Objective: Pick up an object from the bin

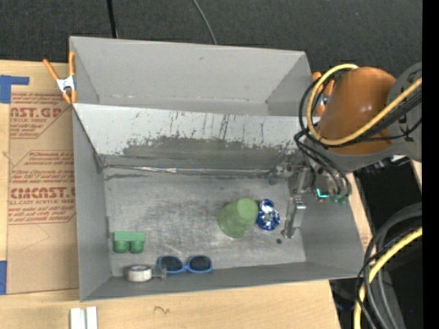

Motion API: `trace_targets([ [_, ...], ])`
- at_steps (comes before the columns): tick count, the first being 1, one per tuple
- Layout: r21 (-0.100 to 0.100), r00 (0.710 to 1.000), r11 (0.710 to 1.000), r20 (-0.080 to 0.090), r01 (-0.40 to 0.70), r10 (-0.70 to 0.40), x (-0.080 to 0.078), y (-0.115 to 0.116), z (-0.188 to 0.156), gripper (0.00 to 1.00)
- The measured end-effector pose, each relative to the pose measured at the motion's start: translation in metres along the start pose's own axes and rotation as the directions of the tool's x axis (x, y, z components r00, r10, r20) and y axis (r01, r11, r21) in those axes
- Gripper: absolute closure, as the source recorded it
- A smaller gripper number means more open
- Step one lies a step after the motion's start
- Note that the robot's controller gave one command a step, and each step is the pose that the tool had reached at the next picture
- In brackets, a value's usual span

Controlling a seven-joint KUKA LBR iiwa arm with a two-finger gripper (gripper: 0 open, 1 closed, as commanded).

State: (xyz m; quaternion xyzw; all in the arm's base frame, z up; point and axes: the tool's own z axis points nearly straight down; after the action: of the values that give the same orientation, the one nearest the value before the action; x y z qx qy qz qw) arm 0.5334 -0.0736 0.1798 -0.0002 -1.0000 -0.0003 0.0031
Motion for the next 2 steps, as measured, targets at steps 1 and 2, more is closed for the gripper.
trace_targets([
  [1,-0.001,0.995,0.996,0.009,-0.094,0.094,0.01,-0.019,0.111,0.0],
  [2,-0.001,0.988,0.988,0.013,-0.153,0.153,-0.008,0.035,0.108,0.0],
])
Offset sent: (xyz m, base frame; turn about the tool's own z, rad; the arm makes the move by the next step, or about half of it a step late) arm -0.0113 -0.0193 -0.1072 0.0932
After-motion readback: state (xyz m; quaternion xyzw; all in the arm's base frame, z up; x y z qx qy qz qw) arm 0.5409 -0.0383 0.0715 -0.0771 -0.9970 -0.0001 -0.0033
